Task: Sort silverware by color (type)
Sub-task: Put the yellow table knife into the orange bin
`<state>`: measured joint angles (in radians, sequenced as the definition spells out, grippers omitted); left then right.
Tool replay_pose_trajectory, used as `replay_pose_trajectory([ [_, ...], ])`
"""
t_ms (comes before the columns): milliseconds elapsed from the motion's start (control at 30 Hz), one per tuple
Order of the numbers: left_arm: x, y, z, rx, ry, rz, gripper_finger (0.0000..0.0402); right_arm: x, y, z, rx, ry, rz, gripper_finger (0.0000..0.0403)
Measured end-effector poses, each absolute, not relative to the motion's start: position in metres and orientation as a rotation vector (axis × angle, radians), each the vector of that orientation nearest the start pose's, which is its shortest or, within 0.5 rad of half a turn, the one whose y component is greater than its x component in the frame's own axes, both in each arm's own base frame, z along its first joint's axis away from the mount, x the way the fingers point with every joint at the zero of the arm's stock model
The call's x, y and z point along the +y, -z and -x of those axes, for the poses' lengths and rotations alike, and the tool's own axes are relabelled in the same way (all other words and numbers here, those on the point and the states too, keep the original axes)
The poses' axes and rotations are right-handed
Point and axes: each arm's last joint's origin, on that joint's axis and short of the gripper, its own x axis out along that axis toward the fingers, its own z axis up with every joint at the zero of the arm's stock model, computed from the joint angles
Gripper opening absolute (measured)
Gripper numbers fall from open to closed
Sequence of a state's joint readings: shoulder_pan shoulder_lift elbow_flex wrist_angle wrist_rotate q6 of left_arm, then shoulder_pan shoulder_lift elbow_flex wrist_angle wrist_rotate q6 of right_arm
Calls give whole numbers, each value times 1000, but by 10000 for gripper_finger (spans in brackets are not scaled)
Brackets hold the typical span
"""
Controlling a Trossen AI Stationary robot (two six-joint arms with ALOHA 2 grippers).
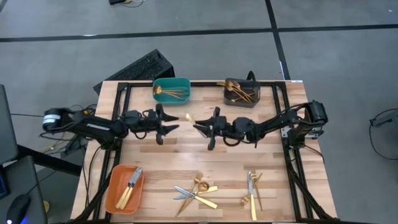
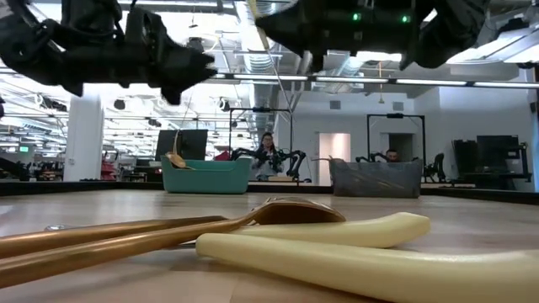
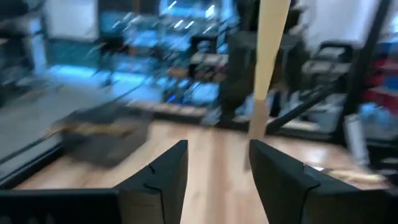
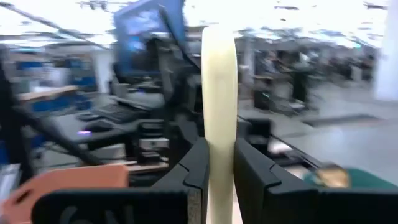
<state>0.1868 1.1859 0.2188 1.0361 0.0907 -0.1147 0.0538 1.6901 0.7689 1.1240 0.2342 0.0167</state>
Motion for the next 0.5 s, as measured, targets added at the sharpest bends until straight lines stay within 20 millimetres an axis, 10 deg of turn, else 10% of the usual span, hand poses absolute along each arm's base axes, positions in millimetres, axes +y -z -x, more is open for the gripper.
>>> replay_pose_trajectory([
  [500, 37, -187, -281, -105, 157, 63, 155, 10, -235, -347, -215, 41, 49, 74],
])
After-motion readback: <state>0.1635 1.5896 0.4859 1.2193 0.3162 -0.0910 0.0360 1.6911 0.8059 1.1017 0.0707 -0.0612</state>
